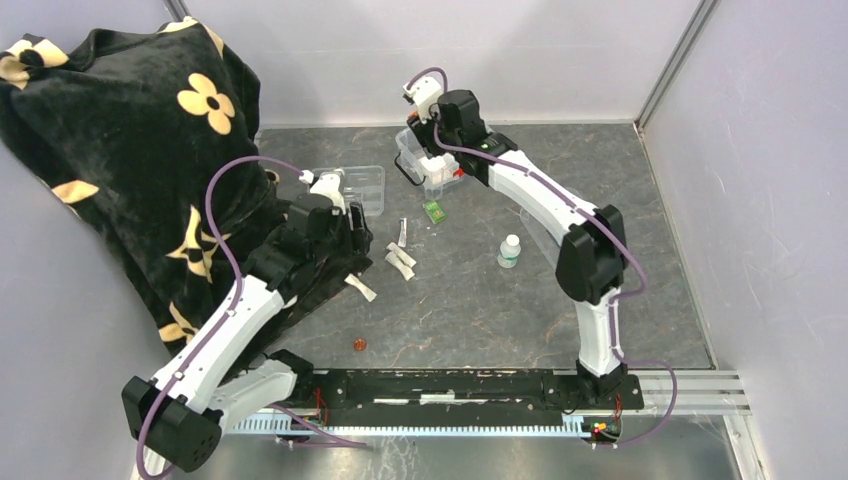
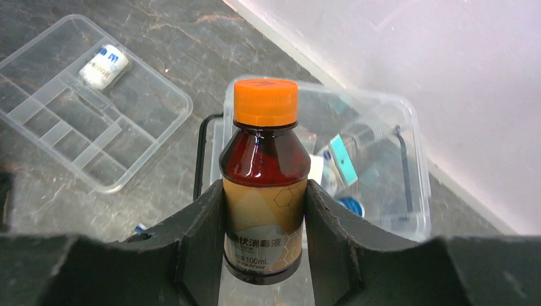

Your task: Organize the medicine kit

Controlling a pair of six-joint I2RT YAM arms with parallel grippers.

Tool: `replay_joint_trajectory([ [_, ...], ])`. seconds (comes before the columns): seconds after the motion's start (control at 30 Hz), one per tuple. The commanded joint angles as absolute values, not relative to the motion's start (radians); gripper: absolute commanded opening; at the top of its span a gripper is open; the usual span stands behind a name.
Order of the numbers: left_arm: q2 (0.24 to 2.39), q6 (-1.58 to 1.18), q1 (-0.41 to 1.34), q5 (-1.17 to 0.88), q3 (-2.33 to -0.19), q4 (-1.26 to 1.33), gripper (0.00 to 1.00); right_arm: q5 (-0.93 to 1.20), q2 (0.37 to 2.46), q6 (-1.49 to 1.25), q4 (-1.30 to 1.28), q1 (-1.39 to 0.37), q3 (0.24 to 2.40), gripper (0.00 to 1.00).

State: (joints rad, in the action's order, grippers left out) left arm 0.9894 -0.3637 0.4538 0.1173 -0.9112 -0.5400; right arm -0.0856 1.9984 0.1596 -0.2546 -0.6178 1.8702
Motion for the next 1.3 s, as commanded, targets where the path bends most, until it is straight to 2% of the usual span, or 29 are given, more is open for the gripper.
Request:
replay_joint_trajectory([
  [0.0,0.957,-0.304,0.45,0.13,-0.871,-0.499,0.72,-0.019,2.118,0.243,-0.205,-0.601,2.043,0.24],
  [0.33,0.94,-0.311,0.451,0.152,-0.836,-0.489,0.72,0.027,2.259,0.222,-0.142,-0.536,2.094,0.24],
  [0.57,0.941,-0.311,0.45,0.183,-0.836,-0.495,0.72,0.075,2.306,0.197,-0.144,-0.524,2.108,0.29],
  [1.0,0.958,-0.304,0.45,0.212,-0.838,-0.498,0.72,0.032,2.253,0.181,-0.14,-0.523,2.108,0.56],
  [1.17,0.953,-0.306,0.449,0.214,-0.836,-0.499,0.72,-0.034,2.141,0.172,-0.122,-0.524,2.088,0.75],
  [1.27,0.949,-0.307,0.449,0.209,-0.837,-0.498,0.73,-0.07,2.078,0.17,-0.108,-0.524,2.071,0.82],
])
